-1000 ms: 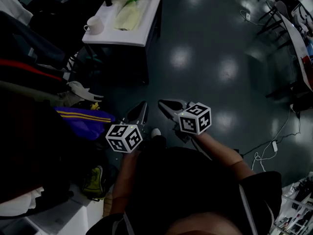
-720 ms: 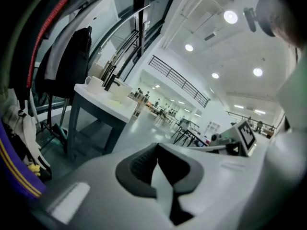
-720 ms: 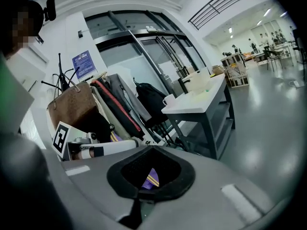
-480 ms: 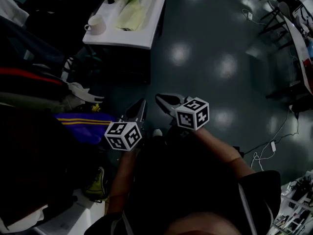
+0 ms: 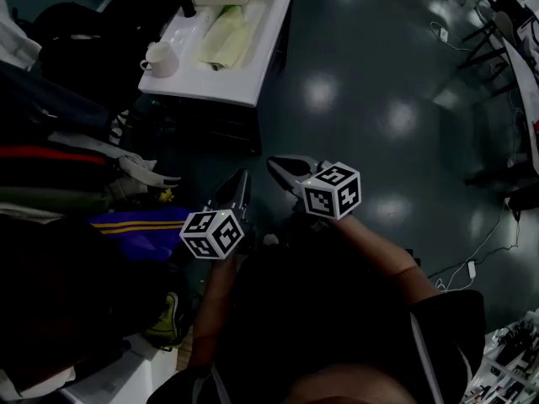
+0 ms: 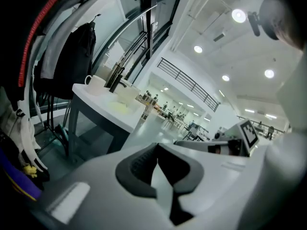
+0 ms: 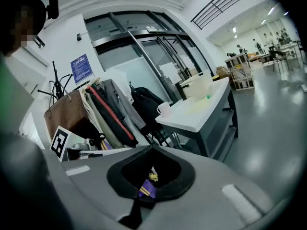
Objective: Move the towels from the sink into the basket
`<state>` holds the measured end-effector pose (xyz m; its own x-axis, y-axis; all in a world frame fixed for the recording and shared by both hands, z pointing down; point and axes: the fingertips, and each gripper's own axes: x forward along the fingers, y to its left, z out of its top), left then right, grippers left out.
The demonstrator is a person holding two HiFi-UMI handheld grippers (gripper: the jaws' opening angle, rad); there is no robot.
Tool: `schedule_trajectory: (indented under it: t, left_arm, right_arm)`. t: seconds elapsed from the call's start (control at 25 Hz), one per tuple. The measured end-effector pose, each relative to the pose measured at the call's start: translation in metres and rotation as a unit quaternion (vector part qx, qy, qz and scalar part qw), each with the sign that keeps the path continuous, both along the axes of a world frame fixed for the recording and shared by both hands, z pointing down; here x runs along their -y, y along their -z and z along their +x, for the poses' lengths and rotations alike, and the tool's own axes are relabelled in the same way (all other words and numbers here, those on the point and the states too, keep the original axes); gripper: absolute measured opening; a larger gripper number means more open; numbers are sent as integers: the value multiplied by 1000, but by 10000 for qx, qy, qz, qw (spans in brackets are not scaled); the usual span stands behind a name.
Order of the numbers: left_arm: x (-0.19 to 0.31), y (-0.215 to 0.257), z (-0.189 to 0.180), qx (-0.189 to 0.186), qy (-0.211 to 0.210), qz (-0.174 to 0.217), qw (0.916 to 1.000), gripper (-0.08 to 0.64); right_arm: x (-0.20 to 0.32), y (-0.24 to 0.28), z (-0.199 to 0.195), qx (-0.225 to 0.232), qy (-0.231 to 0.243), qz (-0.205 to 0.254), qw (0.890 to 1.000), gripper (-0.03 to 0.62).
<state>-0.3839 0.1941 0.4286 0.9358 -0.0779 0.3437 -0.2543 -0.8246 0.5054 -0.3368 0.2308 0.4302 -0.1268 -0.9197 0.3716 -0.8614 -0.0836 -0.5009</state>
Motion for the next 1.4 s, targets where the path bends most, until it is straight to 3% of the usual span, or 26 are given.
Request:
schedule_trajectory:
  t: [0.8,1.04,1.4]
  left_arm:
    - [-22,8,164,-84,349,43,9993,8]
    - [-26,2,180,-5,393,-73,9992,8]
    - [3,9,198,36,412,198,9989,8]
  right_arm:
    - [-18,2,151,-141,432,42,9990,0]
    - [-17,-2,165,-109,521,1,9986,-2]
    - [10,-11,179,-4,599,11,9982,-1]
